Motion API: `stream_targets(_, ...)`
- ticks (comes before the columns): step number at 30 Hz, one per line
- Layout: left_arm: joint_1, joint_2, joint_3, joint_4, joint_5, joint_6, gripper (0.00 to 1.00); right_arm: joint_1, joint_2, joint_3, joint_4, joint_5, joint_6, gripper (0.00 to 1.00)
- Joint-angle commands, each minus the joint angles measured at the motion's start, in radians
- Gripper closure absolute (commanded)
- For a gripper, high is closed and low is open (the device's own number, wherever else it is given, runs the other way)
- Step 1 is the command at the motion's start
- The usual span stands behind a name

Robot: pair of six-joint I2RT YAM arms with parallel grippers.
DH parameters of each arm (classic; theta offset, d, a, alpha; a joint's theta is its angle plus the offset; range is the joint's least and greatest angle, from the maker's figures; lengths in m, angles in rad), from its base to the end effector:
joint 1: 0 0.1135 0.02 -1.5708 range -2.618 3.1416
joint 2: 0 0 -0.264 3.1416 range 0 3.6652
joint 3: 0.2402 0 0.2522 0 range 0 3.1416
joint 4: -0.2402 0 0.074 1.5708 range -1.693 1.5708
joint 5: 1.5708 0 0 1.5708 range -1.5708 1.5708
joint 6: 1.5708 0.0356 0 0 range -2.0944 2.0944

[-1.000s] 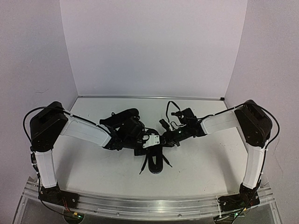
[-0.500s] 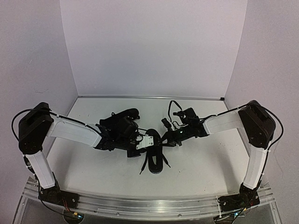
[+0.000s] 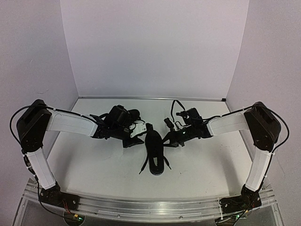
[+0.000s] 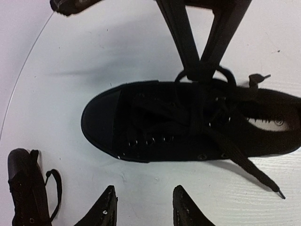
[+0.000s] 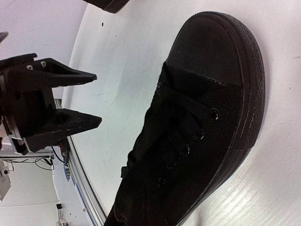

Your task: Tie the shoes

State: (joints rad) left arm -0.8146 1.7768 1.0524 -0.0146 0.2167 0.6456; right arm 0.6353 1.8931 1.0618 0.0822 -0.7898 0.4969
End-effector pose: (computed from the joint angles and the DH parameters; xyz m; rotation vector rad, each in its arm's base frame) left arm 0.2535 -0.2799 0.1813 1.6228 1.6467 -0.3364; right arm 0.2953 0.2492 0.1559 -0.6182 2.4331 1.4460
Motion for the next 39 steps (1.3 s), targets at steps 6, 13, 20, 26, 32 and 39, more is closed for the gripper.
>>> stream_targets(6, 0.015, 0.085, 0.158, -0.056, 0.198, 0.044, 0.60, -0.002, -0.033, 0.008, 0.017, -0.004, -0.018, 1.00)
stream_targets(13, 0.038, 0.150, 0.246, -0.090, 0.239, 0.088, 0.60, 0.000, -0.038, 0.009, 0.027, -0.020, -0.012, 1.00)
stream_targets(20, 0.048, 0.220, 0.338, -0.134, 0.254, 0.114, 0.62, 0.000, -0.032, 0.009, 0.033, -0.026, -0.009, 1.00)
stream_targets(26, 0.049, 0.266, 0.388, -0.174, 0.268, 0.154, 0.63, 0.000, -0.031, 0.010, 0.034, -0.026, -0.007, 1.00)
stream_targets(32, 0.049, 0.308, 0.437, -0.231, 0.288, 0.183, 0.63, 0.000, -0.026, 0.013, 0.036, -0.030, -0.005, 1.00)
stream_targets(39, 0.048, 0.345, 0.467, -0.264, 0.299, 0.201, 0.65, 0.000, -0.022, 0.015, 0.036, -0.030, -0.004, 1.00)
